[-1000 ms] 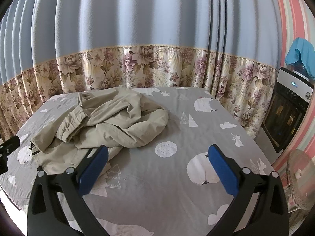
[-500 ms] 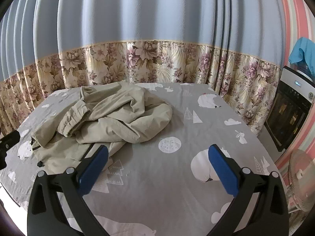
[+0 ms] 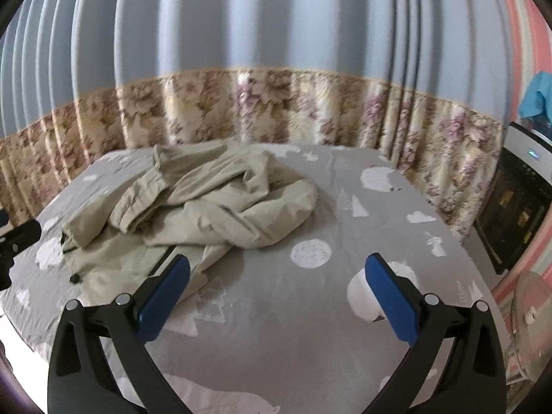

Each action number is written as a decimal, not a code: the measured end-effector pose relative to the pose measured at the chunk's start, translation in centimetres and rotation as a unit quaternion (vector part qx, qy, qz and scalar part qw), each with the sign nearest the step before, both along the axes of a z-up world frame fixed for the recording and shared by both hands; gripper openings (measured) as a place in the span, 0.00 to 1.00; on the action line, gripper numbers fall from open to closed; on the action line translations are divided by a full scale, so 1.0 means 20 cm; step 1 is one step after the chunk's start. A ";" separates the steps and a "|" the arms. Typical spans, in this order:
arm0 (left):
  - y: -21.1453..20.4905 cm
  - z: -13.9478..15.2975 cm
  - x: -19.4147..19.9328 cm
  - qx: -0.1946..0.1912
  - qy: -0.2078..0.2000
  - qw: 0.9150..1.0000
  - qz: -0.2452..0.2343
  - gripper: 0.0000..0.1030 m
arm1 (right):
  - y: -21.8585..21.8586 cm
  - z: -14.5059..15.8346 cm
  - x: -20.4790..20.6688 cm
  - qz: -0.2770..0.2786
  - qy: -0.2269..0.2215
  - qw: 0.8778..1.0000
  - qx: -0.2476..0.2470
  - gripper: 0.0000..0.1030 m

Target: Fold large clothes

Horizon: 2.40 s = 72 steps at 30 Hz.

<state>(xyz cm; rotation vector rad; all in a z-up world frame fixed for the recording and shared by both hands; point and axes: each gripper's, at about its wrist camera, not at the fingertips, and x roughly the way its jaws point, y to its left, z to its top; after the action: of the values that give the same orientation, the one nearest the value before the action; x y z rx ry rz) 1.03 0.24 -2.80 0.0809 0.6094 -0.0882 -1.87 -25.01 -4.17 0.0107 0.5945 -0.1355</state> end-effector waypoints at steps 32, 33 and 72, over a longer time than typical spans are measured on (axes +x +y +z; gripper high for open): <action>0.44 -0.37 0.57 0.039 0.094 0.994 -0.032 0.97 | 0.38 -0.51 0.37 0.072 0.122 0.976 0.164 0.82; 0.46 -0.37 0.58 0.030 0.098 0.994 -0.025 0.97 | 0.39 -0.54 0.40 0.080 0.129 0.973 0.173 0.70; 0.57 -0.61 0.94 -0.006 0.181 0.969 -0.165 0.97 | 0.28 -0.59 0.39 0.079 0.128 0.975 0.166 0.52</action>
<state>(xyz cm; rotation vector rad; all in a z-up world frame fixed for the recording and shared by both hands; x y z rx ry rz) 19.90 11.71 -14.94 0.1556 0.9570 -0.4372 5.87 -19.37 -15.97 0.2719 0.8684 0.1213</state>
